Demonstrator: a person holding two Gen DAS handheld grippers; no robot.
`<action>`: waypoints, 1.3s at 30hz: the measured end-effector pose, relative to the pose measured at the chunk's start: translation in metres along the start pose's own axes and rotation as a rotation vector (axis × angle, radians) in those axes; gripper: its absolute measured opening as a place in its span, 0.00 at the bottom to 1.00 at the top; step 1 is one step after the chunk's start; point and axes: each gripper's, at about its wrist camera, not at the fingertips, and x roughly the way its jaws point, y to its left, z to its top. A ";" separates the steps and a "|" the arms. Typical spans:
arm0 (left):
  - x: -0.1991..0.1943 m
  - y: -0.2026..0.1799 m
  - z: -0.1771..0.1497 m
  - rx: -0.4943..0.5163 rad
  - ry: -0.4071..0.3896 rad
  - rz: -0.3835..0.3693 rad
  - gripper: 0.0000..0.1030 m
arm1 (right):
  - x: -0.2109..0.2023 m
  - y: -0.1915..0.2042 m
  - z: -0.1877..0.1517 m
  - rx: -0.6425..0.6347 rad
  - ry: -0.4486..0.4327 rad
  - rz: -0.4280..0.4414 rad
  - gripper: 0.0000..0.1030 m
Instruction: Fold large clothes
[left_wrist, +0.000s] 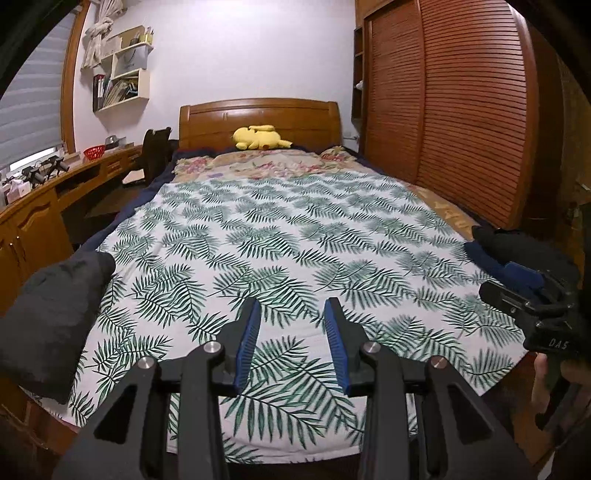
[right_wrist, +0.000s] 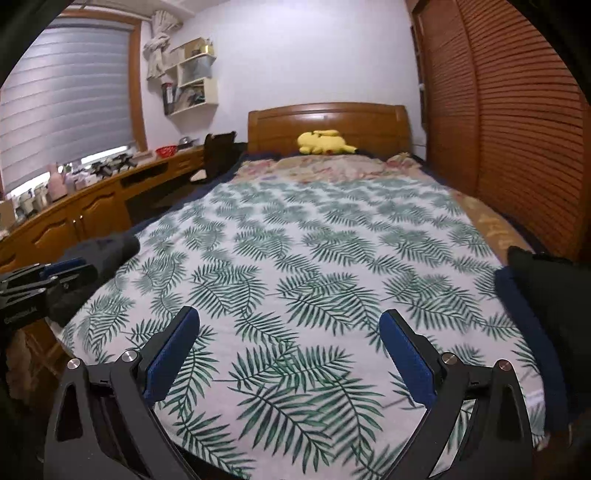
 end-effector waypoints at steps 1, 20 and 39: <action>-0.003 -0.002 0.000 0.003 -0.004 -0.001 0.34 | -0.004 0.000 0.000 0.001 -0.004 -0.001 0.97; -0.072 0.000 0.017 -0.004 -0.119 0.034 0.35 | -0.074 0.023 0.025 -0.027 -0.136 -0.011 1.00; -0.076 0.006 0.013 -0.024 -0.122 0.022 0.36 | -0.083 0.018 0.027 -0.016 -0.165 -0.036 1.00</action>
